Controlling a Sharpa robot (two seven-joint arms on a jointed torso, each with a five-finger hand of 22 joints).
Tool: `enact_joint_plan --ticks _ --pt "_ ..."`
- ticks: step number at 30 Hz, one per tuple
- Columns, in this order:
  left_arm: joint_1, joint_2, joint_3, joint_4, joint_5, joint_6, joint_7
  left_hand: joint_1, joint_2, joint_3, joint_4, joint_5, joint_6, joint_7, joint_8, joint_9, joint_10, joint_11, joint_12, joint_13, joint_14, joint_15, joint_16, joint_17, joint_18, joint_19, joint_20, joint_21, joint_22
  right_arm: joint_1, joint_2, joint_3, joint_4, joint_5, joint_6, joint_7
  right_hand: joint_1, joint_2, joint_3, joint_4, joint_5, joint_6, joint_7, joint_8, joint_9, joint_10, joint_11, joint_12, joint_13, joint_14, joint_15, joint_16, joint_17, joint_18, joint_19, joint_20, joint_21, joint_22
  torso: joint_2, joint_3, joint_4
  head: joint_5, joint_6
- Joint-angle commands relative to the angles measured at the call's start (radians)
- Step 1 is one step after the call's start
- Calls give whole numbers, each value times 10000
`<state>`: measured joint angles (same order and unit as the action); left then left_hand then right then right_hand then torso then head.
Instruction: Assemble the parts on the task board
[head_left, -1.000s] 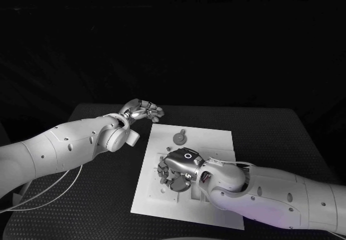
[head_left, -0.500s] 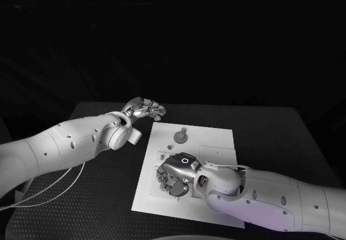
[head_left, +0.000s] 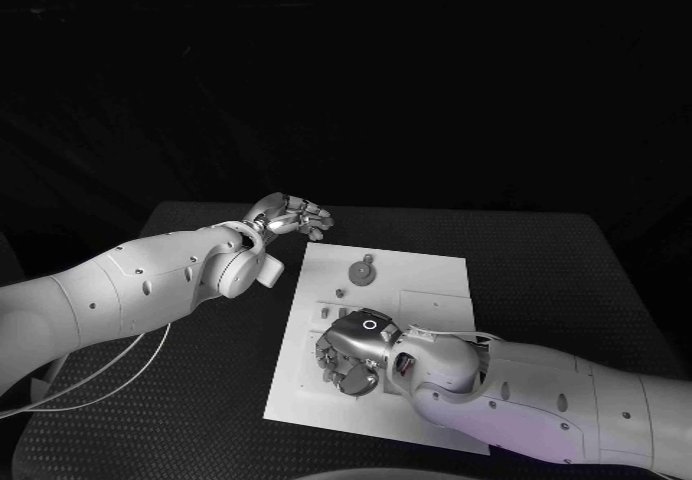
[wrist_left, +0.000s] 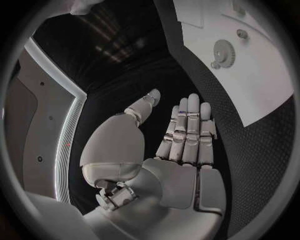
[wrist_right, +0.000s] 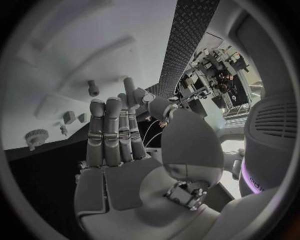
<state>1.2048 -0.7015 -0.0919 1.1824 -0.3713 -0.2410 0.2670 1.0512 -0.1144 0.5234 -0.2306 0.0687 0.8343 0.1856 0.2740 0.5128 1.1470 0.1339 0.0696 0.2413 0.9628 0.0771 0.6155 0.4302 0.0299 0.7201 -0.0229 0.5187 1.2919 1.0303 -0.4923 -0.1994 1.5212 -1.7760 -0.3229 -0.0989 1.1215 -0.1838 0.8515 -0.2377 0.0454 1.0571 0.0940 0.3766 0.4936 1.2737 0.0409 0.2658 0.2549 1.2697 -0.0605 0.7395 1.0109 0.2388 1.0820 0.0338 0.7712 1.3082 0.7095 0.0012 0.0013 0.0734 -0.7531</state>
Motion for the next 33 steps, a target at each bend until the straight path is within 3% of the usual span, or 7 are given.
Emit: enact_joint_plan --ticks 1,17,26,30,33 --pt "11 9 9 13 53 122 57 -56 71 -19 36 4 -66 -15 27 -16 -74 15 35 -17 44 41 -37 18 88 56 43 -55 10 -13 33 -6 -47 -146 180 7 11 77 -7 -63 43 60 6 33 13 86 6 35 11 -25 -45 49 -14 230 -30 -53 53 230 -2 3 -3 -1 -8" --pt "10 5 9 13 55 160 26 -60 70 -20 47 0 -76 -12 26 -19 -79 17 33 -23 45 42 -51 36 89 60 43 -65 17 -16 23 -15 -152 -332 -154 -94 0 89 -6 -90 41 67 3 33 16 91 3 37 23 -27 -48 71 -20 230 -38 -55 85 226 -1 13 -11 -11 -23" --pt "10 8 8 7 55 200 -6 -61 66 -21 52 -2 -85 -10 25 -21 -85 20 30 -27 42 44 -62 47 89 60 44 -73 21 -16 38 -23 -176 -262 135 -3 -5 87 -4 -100 45 71 2 33 17 91 2 36 28 -30 -49 79 -24 230 -39 -56 99 224 0 3 -9 -45 -33" --pt "10 8 8 16 55 204 -8 -64 64 -22 56 -4 -89 -8 24 -22 -89 22 29 -30 40 45 -69 52 89 60 45 -78 24 -16 98 -80 -209 -264 193 1 -9 89 -3 -105 46 70 3 31 17 87 4 34 30 -35 -48 82 -27 230 -43 -56 106 222 0 0 -7 -48 -33" --pt "10 14 8 17 55 206 -11 -66 63 -22 59 -5 -90 -7 24 -23 -90 22 29 -31 39 46 -72 55 88 60 45 -80 25 -17 164 -185 -232 -287 306 3 -11 92 -2 -108 46 69 3 30 17 85 4 33 31 -37 -47 84 -29 230 -45 -56 109 222 0 -2 -5 -52 -31"
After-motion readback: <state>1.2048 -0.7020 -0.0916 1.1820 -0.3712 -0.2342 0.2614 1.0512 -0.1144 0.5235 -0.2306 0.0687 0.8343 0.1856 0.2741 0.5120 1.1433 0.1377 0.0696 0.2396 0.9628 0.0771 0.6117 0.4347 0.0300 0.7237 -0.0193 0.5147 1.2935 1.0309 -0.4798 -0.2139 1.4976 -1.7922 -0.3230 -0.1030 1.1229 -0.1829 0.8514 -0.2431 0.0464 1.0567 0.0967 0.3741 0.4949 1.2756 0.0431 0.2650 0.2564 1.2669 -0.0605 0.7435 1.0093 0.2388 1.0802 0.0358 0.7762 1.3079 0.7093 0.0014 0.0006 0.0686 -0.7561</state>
